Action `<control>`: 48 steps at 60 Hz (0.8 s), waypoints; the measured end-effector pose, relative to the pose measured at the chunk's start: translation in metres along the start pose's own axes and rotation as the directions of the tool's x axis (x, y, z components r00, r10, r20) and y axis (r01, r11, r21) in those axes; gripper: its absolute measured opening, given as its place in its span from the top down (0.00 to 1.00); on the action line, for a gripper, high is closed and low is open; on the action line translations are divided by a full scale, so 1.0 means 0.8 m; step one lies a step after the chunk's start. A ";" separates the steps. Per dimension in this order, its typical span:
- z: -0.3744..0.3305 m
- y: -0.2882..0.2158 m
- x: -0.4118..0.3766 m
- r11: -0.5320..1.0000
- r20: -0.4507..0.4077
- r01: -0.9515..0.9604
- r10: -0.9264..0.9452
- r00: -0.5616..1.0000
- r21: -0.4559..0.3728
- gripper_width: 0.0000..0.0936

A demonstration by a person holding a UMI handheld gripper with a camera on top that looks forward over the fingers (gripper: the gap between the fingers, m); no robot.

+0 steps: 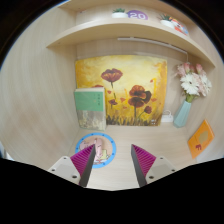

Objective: Arrange mouse

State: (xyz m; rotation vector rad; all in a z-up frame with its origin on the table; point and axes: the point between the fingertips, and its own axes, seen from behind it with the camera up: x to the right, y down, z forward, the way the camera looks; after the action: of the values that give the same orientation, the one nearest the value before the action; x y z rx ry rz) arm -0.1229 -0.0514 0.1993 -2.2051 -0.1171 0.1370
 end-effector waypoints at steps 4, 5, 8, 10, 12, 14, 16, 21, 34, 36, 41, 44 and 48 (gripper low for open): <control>-0.029 0.000 0.030 1.000 -0.016 -0.001 0.001 1.000 0.018 0.26; -0.036 0.000 0.037 1.000 -0.022 0.003 -0.002 1.000 0.026 0.26; -0.055 0.002 0.060 0.999 -0.038 0.017 -0.015 0.999 0.047 0.27; -0.066 0.005 0.073 0.998 -0.049 0.024 -0.021 0.999 0.055 0.27; -0.077 0.010 0.086 0.998 -0.057 0.025 -0.021 0.998 0.060 0.26; -0.086 0.016 0.098 0.998 -0.063 0.024 -0.020 0.998 0.059 0.26; -0.091 0.024 0.106 0.998 -0.068 0.021 -0.017 0.998 0.062 0.27; -0.109 0.039 0.127 0.999 -0.064 0.006 -0.003 0.998 0.053 0.27; -0.141 0.074 0.170 0.999 -0.091 -0.013 0.017 0.996 0.045 0.27; -0.143 0.079 0.176 0.999 -0.089 -0.014 0.018 0.996 0.045 0.27; -0.149 0.087 0.184 0.999 -0.091 -0.022 0.027 0.996 0.047 0.27; -0.154 0.088 0.184 0.998 -0.087 -0.030 0.034 0.996 0.050 0.27; -0.157 0.089 0.184 0.998 -0.079 -0.042 0.046 0.996 0.056 0.27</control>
State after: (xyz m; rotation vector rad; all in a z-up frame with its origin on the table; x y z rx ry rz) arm 0.0432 -0.1733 0.2081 -2.1561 -0.0201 0.0754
